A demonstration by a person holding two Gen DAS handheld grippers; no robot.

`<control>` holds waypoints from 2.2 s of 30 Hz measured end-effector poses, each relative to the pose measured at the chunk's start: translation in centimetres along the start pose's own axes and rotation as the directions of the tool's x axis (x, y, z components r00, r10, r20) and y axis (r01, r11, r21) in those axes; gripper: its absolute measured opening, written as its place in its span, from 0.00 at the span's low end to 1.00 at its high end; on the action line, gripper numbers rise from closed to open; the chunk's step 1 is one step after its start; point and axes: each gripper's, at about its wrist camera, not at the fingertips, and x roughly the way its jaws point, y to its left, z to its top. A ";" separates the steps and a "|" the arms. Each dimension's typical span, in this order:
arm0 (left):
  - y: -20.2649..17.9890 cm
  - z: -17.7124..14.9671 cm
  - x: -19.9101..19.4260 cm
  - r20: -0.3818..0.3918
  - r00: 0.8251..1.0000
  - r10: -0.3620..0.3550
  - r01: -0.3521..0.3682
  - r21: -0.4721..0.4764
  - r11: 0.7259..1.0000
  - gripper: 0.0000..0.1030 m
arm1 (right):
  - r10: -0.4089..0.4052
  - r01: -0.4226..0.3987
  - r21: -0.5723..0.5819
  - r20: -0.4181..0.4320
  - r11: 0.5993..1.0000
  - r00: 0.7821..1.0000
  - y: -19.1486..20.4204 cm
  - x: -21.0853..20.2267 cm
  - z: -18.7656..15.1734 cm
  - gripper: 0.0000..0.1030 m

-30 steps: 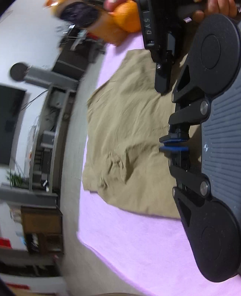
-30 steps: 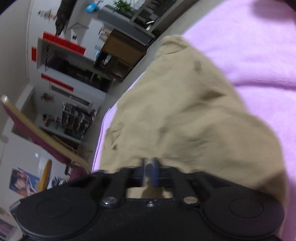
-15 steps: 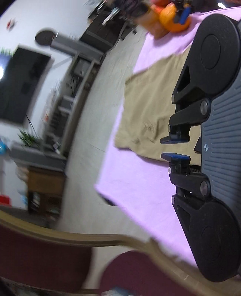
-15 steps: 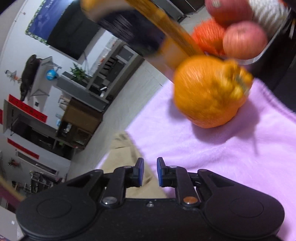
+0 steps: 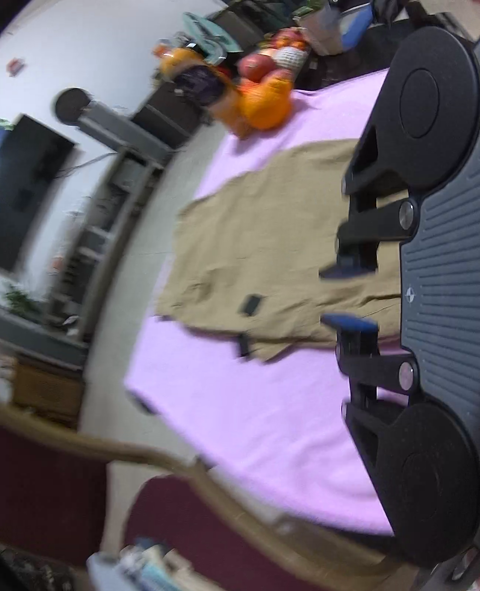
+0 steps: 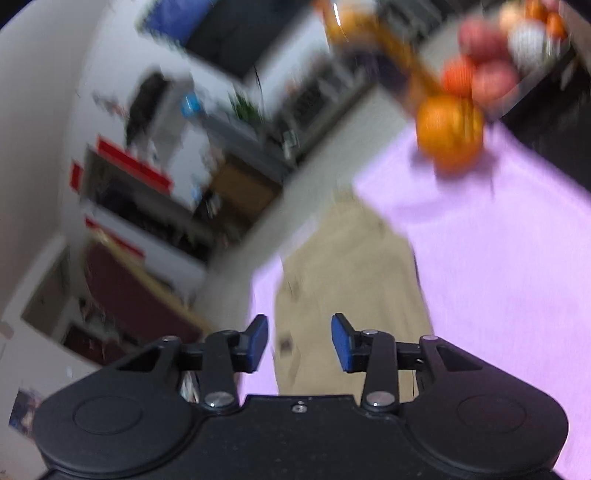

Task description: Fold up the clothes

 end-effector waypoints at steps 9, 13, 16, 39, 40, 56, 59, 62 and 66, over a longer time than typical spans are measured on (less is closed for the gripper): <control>-1.7 -1.9 7.0 -0.024 0.999 0.033 -0.031 0.078 0.996 0.09 | -0.055 0.091 0.149 -0.233 0.985 0.971 -3.7 11.2 -1.6 0.21; 0.0 -2.3 8.1 -0.003 0.982 0.190 -0.190 0.072 0.979 0.11 | -0.101 0.139 0.170 -0.215 0.976 0.971 -6.1 12.2 -1.5 0.08; 1.2 -1.7 7.0 0.000 0.983 0.183 -0.183 0.003 0.983 0.09 | -0.164 0.185 0.245 -0.104 0.952 0.981 -8.3 10.1 -0.5 0.01; -2.9 -8.5 0.0 0.061 0.997 0.055 -0.069 0.260 0.963 0.07 | -0.170 0.127 -0.275 -0.137 0.953 0.976 1.1 3.8 -9.2 0.24; -2.7 -8.5 0.7 0.040 0.998 0.053 -0.062 0.264 0.963 0.06 | -0.154 0.111 -0.243 -0.167 0.964 0.974 0.5 4.6 -9.0 0.23; 2.2 -8.8 -4.4 -0.033 0.997 -0.073 0.073 0.001 0.997 0.36 | -0.091 0.093 0.011 -0.113 0.996 0.989 -3.4 -2.8 -9.1 0.30; 3.7 -9.6 -3.4 -0.131 0.979 -0.156 0.136 -0.149 0.979 0.40 | -0.056 0.065 0.069 -0.134 0.995 0.989 -3.8 -3.5 -9.7 0.33; 3.8 -10.2 -2.1 -0.208 0.957 -0.201 0.158 -0.208 0.965 0.41 | -0.075 0.094 0.103 -0.177 0.990 0.981 -4.2 -2.9 -10.3 0.37; 2.9 -10.5 -1.6 -0.218 0.952 -0.215 0.178 -0.179 0.968 0.46 | -0.111 0.135 0.104 -0.207 0.985 0.972 -4.2 -2.0 -10.6 0.47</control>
